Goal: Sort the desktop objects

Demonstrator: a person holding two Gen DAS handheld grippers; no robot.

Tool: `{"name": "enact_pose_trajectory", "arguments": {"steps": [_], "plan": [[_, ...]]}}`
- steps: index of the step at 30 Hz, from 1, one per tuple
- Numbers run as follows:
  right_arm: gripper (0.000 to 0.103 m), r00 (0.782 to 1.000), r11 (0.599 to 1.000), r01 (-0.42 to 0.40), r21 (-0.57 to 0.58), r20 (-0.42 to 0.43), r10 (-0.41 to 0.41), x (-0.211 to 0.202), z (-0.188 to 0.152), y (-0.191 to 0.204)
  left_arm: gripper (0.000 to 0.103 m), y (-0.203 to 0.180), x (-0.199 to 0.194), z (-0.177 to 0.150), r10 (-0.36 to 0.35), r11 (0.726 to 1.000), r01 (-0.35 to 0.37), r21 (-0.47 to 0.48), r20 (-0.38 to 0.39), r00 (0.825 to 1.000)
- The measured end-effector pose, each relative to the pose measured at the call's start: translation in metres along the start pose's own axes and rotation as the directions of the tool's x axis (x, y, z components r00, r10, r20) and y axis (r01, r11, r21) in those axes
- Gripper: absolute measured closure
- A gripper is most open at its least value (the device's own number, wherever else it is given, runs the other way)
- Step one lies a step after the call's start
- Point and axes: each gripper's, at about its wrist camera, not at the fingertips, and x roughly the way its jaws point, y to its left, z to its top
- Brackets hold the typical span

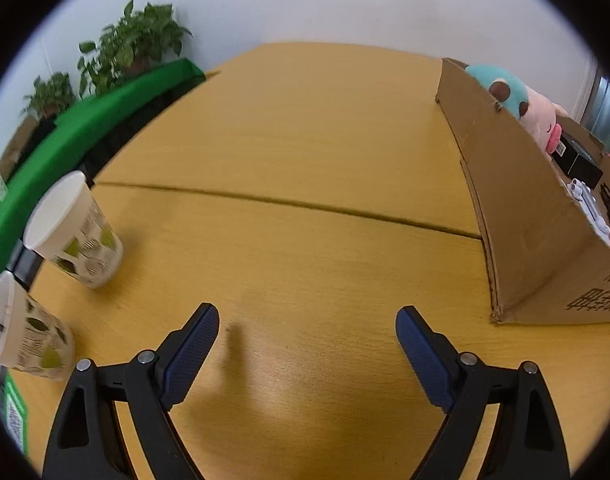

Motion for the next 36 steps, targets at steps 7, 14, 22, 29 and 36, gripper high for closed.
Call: {"name": "enact_pose_trajectory", "arguments": {"steps": [7,14,22,29,36], "plan": [[0.000,1.000,1.000,0.027,-0.007,0.015,-0.027,0.027,0.018,-0.018,0.000,0.008,0.022,0.013,0.002,1.000,-0.001,-0.006,0.023,1.000],[0.000,0.998,0.999,0.039,0.011,0.059,-0.039,0.035,0.022,-0.024,0.000,0.015,0.031,0.019,-0.003,1.000,0.003,-0.007,0.022,1.000],[0.000,0.998,0.999,0.039,0.011,0.056,-0.039,0.034,0.022,-0.023,0.000,0.019,0.032,0.024,-0.004,1.000,0.004,-0.008,0.018,1.000],[0.000,0.998,0.999,0.039,0.010,0.056,-0.040,0.034,0.022,-0.023,0.000,0.019,0.032,0.025,-0.004,1.000,0.004,-0.009,0.018,1.000],[0.000,0.998,0.999,0.040,0.010,0.055,-0.040,0.033,0.022,-0.024,0.000,0.020,0.032,0.026,-0.004,1.000,0.005,-0.010,0.018,1.000]]}}
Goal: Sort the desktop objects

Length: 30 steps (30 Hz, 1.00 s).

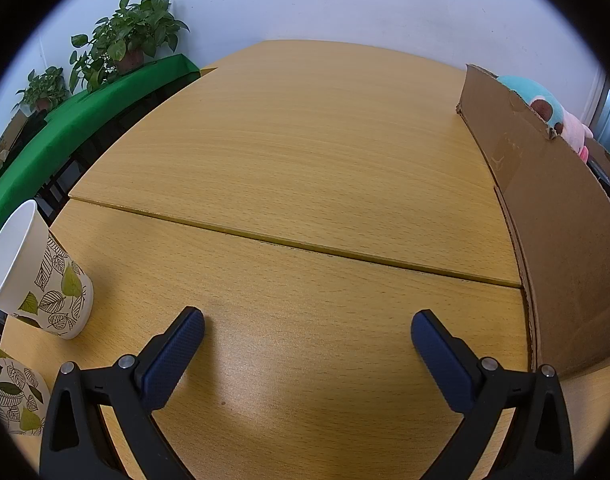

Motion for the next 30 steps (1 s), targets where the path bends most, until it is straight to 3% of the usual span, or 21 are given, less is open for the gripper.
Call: {"name": "enact_pose_trajectory", "arguments": {"steps": [30], "plan": [[0.000,1.000,1.000,0.000,-0.001,0.001,0.000,0.0068,-0.0020,0.0005,0.000,0.0009,0.0015,0.0011,-0.001,1.000,0.001,-0.002,0.000,1.000]]}}
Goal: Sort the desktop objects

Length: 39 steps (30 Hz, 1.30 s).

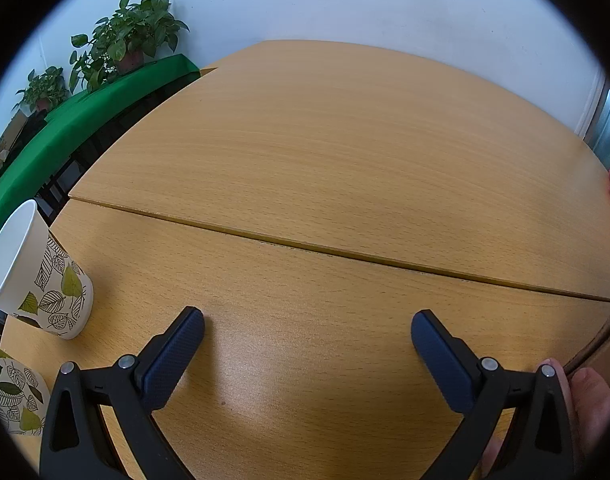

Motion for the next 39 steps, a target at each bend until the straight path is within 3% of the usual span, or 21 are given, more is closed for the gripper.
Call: {"name": "enact_pose_trajectory", "arguments": {"steps": [39], "plan": [[0.000,1.000,1.000,0.001,-0.002,-0.004,-0.001,0.0016,0.0004,-0.0009,0.000,0.0033,-0.0015,0.0005,-0.001,1.000,0.001,-0.001,0.001,1.000]]}}
